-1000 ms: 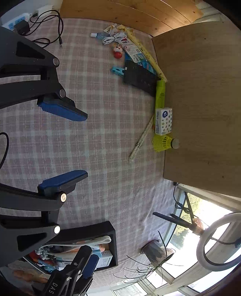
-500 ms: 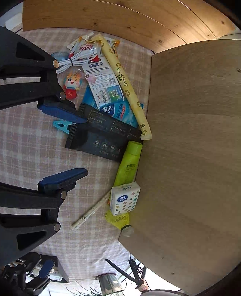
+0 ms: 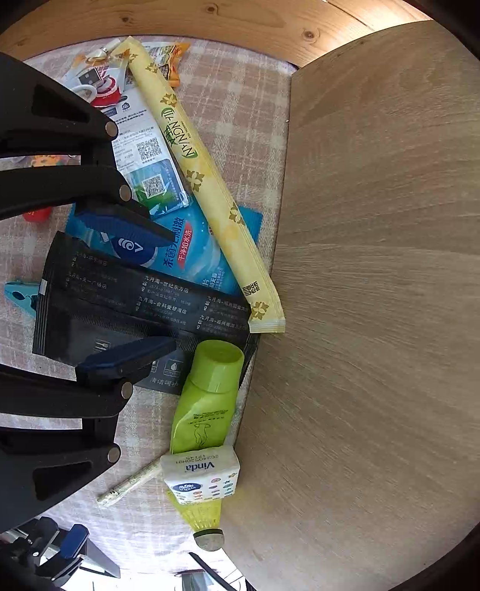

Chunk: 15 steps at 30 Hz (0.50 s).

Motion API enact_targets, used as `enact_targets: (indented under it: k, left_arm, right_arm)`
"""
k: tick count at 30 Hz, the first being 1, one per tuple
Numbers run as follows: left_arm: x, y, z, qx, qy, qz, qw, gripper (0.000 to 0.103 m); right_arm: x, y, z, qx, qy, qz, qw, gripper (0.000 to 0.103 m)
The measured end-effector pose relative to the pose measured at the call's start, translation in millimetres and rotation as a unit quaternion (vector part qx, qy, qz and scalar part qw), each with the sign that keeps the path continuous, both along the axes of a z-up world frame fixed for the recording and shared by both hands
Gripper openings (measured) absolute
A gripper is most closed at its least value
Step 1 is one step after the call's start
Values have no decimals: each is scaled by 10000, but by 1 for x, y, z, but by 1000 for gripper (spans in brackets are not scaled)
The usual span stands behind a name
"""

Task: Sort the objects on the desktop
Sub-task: 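Grasp the black pouch with the left gripper while the right gripper grasps it too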

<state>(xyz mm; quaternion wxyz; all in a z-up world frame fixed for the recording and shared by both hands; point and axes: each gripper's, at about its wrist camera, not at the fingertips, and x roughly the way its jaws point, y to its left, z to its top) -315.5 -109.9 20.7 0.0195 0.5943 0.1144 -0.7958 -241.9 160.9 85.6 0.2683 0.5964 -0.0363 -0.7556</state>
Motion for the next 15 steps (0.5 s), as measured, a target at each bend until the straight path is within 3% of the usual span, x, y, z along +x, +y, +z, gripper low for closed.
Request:
enact_targets:
  k: [1, 4, 6, 10, 15]
  left_arm:
    - [1, 2, -1, 77, 17, -20, 10000, 37]
    - [6, 15, 0, -25, 115, -182, 9998, 30]
    - [12, 27, 0, -69, 179, -321, 9993, 28]
    - [28, 44, -3, 225, 238, -364, 9988, 22]
    - [43, 68, -4, 123, 444, -351, 9983, 22]
  right_arm:
    - [-2, 1, -2, 2, -19, -4, 10000, 58]
    - [-7, 4, -8, -18, -61, -49, 10000, 58]
    - [-10, 6, -10, -44, -71, -111, 9999, 54]
    - [-16, 10, -13, -151, -150, -166, 9996, 44]
    - [-23, 4, -12, -377, -272, -136, 9988, 40]
